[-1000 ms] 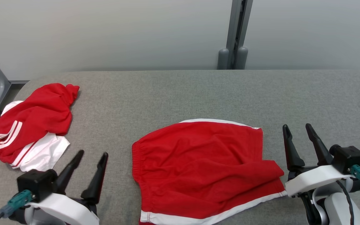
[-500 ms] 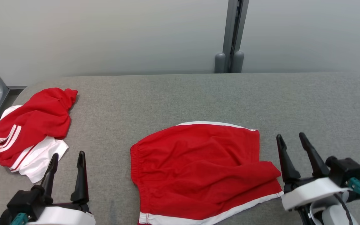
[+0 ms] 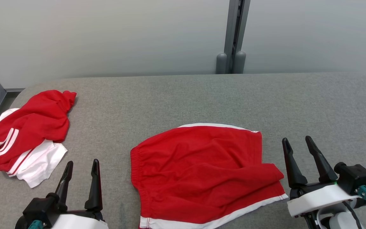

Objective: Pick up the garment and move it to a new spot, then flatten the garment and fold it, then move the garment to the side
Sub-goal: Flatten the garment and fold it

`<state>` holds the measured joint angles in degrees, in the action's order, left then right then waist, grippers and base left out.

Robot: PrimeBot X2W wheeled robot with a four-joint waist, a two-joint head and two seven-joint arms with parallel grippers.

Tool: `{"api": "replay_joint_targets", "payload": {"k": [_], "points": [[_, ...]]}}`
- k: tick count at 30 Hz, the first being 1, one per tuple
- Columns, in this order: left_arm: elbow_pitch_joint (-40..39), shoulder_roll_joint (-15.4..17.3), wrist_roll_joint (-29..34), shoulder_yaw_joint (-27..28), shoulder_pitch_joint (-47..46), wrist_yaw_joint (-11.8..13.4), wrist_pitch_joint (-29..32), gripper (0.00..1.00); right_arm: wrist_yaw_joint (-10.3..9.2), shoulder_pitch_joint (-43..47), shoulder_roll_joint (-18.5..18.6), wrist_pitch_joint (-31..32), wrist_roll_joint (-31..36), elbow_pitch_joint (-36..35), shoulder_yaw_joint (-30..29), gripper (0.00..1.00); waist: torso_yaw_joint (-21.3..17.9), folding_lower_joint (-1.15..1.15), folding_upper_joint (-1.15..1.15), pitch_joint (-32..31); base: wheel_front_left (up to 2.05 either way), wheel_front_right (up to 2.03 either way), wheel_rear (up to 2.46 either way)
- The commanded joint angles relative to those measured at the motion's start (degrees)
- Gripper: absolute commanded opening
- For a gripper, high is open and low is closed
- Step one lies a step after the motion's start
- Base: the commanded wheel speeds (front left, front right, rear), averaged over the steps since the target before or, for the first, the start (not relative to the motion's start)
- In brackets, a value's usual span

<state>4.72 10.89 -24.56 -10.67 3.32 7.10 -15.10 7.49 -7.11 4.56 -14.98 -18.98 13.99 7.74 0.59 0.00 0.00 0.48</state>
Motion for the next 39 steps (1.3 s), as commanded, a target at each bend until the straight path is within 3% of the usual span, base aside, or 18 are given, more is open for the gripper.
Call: {"api": "replay_joint_targets", "payload": {"k": [1, 30, 34, 39], "points": [[-0.20, -0.07, 0.71, 0.63, -0.40, -0.33, -0.05, 1.00, 0.01, -0.24, 0.47, -0.29, 0.47, 0.30, -0.42, 1.00, 0.04, 0.00, 0.00, -0.01, 0.00, 0.00, 0.00], [0.96, -3.96, 4.50, 5.02, 0.88, -4.54, 0.13, 1.00, 0.01, -0.92, 0.69, -0.29, 2.51, 2.78, -1.39, 1.00, 0.28, 0.00, 0.00, -0.42, 0.00, 0.00, 0.00], [0.98, -3.31, 2.68, 3.98, 1.40, -5.08, 5.87, 1.00, 0.01, -1.40, 3.67, 3.37, 0.36, 2.21, -0.13, 1.00, 0.12, 0.00, 0.00, -0.68, 0.00, 0.00, 0.00], [-1.96, -1.83, 1.20, 3.57, 3.11, -4.20, 14.50, 1.00, 0.01, 0.33, 8.33, 13.23, -3.06, 0.28, 1.88, 1.00, -0.17, 0.00, 0.00, -0.85, 0.00, 0.00, 0.00]]}}
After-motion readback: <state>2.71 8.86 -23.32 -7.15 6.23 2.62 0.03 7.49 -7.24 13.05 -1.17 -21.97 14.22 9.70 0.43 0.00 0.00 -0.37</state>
